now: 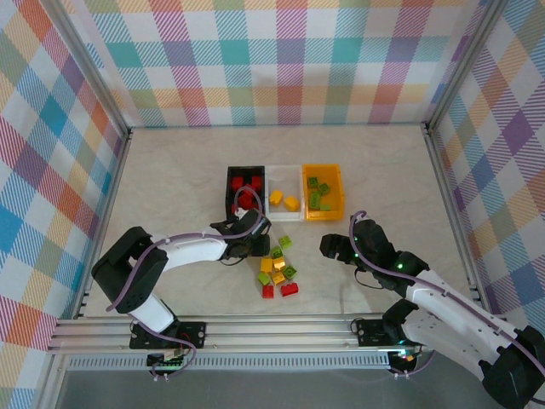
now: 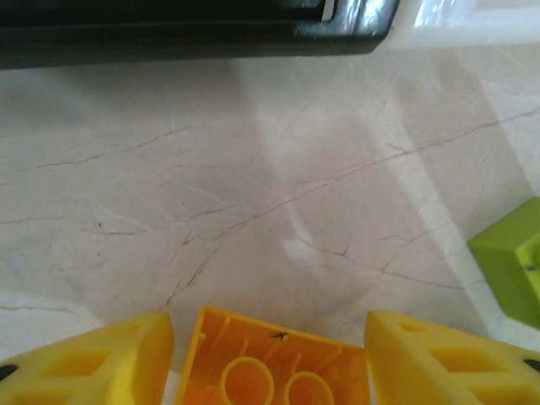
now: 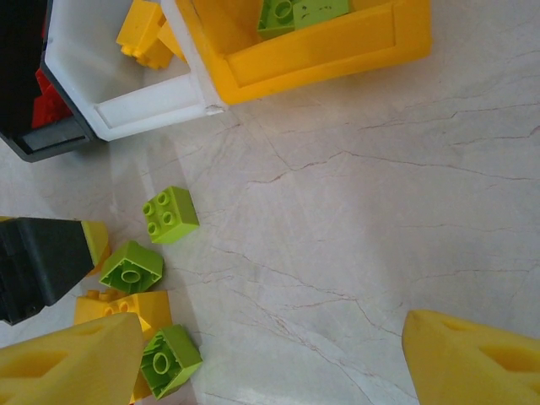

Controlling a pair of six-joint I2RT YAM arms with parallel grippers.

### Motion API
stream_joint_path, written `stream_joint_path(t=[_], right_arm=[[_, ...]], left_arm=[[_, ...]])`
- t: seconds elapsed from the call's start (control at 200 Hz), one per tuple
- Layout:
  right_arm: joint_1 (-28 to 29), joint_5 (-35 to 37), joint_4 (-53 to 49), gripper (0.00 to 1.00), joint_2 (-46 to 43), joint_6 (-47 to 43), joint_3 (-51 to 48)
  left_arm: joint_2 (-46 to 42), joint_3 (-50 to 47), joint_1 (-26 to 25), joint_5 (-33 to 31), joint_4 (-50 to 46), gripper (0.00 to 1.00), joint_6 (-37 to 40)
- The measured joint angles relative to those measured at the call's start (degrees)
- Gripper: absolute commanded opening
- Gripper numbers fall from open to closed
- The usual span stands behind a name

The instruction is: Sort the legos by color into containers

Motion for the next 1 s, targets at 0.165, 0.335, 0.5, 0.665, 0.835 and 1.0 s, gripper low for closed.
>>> stream_joint_path(t=[0.165,0.335,0.5,0.665,0.835,1.0], right_arm=[[0.0,0.11,0.0,0.81,-0.02,0.0,0.0],[0.0,0.11,0.0,0.81,-0.02,0.17,-0.11],[0.0,0.35,0.0,0.81,-0.02,0.22,-0.33],[0.0,0.68,0.04,0.81,-0.02,0.63,-0.7],[0.0,0.74,0.2,0.81,0.0,1.31,-1.36],[0.0,0.74,0.2,0.81,0.04,1.46,-1.55]], left_arm=[[-0.37,-0.57,-0.02,-0.63,-1.88,0.7,-0.55],[-0.48,-1.49,-0.11,-2.03,-1.68,0.51,-0.92],[-2.29,-2.71,-0.2,-2.1,-1.7,0.39,-1.18],[-7.45,-2.25,-0.39,-1.46,-5.66,0.38,-1.2],[-9.16,8.94,-0.39,-2.19,-10.25,0.38,-0.24],[-1.09,25.2,0.07,-3.58,-11.08,0.4,2.1]])
